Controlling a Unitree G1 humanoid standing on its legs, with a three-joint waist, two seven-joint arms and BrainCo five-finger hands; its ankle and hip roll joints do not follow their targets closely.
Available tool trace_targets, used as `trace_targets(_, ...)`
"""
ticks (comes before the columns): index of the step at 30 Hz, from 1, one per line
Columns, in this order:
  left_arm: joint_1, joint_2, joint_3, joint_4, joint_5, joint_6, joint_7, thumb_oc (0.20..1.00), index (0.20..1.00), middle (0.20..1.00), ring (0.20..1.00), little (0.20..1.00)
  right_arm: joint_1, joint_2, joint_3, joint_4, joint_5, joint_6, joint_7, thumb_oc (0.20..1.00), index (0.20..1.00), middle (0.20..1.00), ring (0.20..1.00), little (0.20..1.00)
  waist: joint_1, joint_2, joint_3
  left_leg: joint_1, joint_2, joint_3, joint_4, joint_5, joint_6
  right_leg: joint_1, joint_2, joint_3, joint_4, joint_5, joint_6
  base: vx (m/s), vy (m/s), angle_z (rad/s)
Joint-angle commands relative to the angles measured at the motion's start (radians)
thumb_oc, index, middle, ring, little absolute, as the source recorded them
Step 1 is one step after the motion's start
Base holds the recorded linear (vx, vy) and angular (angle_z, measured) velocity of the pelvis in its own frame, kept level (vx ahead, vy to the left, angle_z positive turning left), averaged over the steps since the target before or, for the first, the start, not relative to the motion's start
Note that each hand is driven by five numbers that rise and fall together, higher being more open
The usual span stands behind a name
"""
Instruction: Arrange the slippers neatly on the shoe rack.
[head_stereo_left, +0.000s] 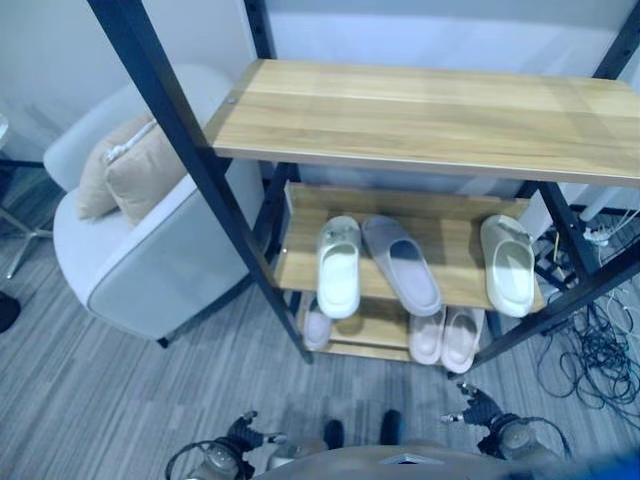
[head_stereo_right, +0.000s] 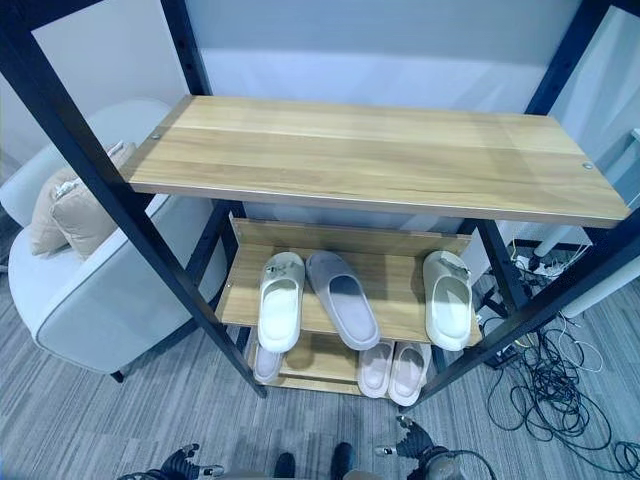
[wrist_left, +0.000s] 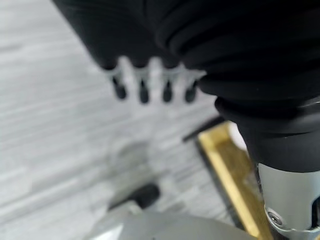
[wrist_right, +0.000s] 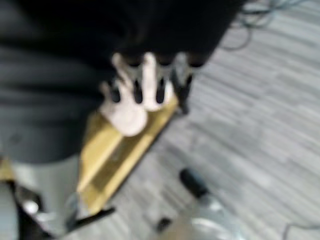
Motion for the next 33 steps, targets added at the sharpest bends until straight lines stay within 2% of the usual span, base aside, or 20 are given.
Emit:
trace_targets(1, -0.05, -0.016, -0.067, -0.012, 0.047, -0.02, -0.012, 1.0, 1.0, 1.0, 1.0, 1.0, -0.082, -0.056, 0.085, -0.079, -0.026, -0.042, 0.017, 1.0, 1.0, 1.0, 1.0, 1.0, 0.022, 0.018, 0.06, -0.076, 0.098, -0.004, 0.039, 0.004, -0.063, 0.033, -0.063, -0.001, 0.061, -0.125, 0.112, -0.04, -0.002, 0.13)
trace_targets(4, -0.053, -0.008, -0.089, -0.051, 0.072, -0.03, -0.021, 1.0, 1.0, 1.0, 1.0, 1.0, -0.134, -0.074, 0.185, -0.199, -0.053, -0.071, 0.083, 1.0, 1.0, 1.0, 1.0, 1.0, 0.043, 0.027, 0.074, -0.094, 0.096, -0.018, 0.035, 0.012, -0.065, 0.017, -0.065, -0.012, 0.067, -0.129, 0.111, -0.02, -0.009, 0.04)
trace_targets(13, -0.075, -0.011, -0.126, -0.105, 0.08, -0.041, -0.008, 1.0, 1.0, 1.0, 1.0, 1.0, -0.225, -0.105, 0.303, -0.417, -0.062, -0.092, 0.158, 1.0, 1.0, 1.0, 1.0, 1.0, 0.053, 0.047, 0.11, -0.12, 0.1, -0.022, 0.028, 0.027, -0.07, -0.016, -0.068, -0.012, 0.079, -0.131, 0.113, -0.02, 0.008, 0.08)
trace_targets(20, -0.104, -0.024, -0.153, -0.099, 0.087, -0.043, 0.008, 1.0, 1.0, 1.0, 1.0, 1.0, -0.282, -0.125, 0.368, -0.612, 0.056, -0.115, 0.242, 1.0, 1.0, 1.0, 1.0, 1.0, 0.052, 0.052, 0.13, -0.136, 0.103, -0.016, 0.027, 0.033, -0.072, -0.036, -0.069, -0.005, 0.089, -0.13, 0.114, -0.01, 0.005, 0.0)
trace_targets(21, -0.109, -0.027, -0.16, -0.092, 0.092, -0.045, 0.012, 1.0, 1.0, 1.0, 1.0, 1.0, -0.315, -0.142, 0.396, -0.692, 0.063, -0.128, 0.265, 1.0, 1.0, 1.0, 1.0, 1.0, 0.052, 0.052, 0.135, -0.138, 0.104, -0.013, 0.028, 0.032, -0.072, -0.042, -0.069, -0.001, 0.093, -0.131, 0.114, 0.0, 0.0, 0.0)
trace_targets(23, -0.109, -0.029, -0.159, -0.091, 0.093, -0.045, 0.012, 1.0, 1.0, 1.0, 1.0, 1.0, -0.315, -0.145, 0.395, -0.695, 0.065, -0.126, 0.266, 1.0, 1.0, 1.0, 1.0, 1.0, 0.052, 0.053, 0.136, -0.137, 0.104, -0.013, 0.028, 0.032, -0.072, -0.042, -0.069, 0.0, 0.094, -0.132, 0.114, 0.0, 0.003, -0.07)
trace_targets(27, -0.117, -0.036, -0.164, -0.072, 0.089, -0.047, 0.027, 1.0, 1.0, 1.0, 1.0, 1.0, -0.388, -0.184, 0.408, -0.884, 0.116, -0.15, 0.29, 1.0, 1.0, 1.0, 1.0, 1.0, 0.046, 0.049, 0.143, -0.143, 0.11, -0.002, 0.027, 0.034, -0.076, -0.052, -0.069, 0.004, 0.096, -0.128, 0.117, 0.0, 0.003, -0.05)
trace_targets(31, -0.12, -0.046, -0.164, -0.057, 0.076, -0.048, 0.033, 1.0, 1.0, 1.0, 1.0, 1.0, -0.428, -0.196, 0.393, -0.995, 0.155, -0.162, 0.279, 1.0, 1.0, 1.0, 1.0, 1.0, 0.042, 0.044, 0.142, -0.141, 0.113, 0.006, 0.024, 0.033, -0.077, -0.053, -0.069, 0.009, 0.095, -0.126, 0.118, 0.01, 0.004, -0.08)
trace_targets(33, -0.121, -0.054, -0.166, -0.05, 0.067, -0.047, 0.039, 1.0, 1.0, 1.0, 1.0, 1.0, -0.447, -0.201, 0.366, -1.054, 0.132, -0.18, 0.236, 1.0, 1.0, 1.0, 1.0, 1.0, 0.036, 0.041, 0.136, -0.139, 0.114, 0.012, 0.023, 0.031, -0.077, -0.053, -0.067, 0.011, 0.094, -0.126, 0.119, 0.03, 0.003, 0.0)
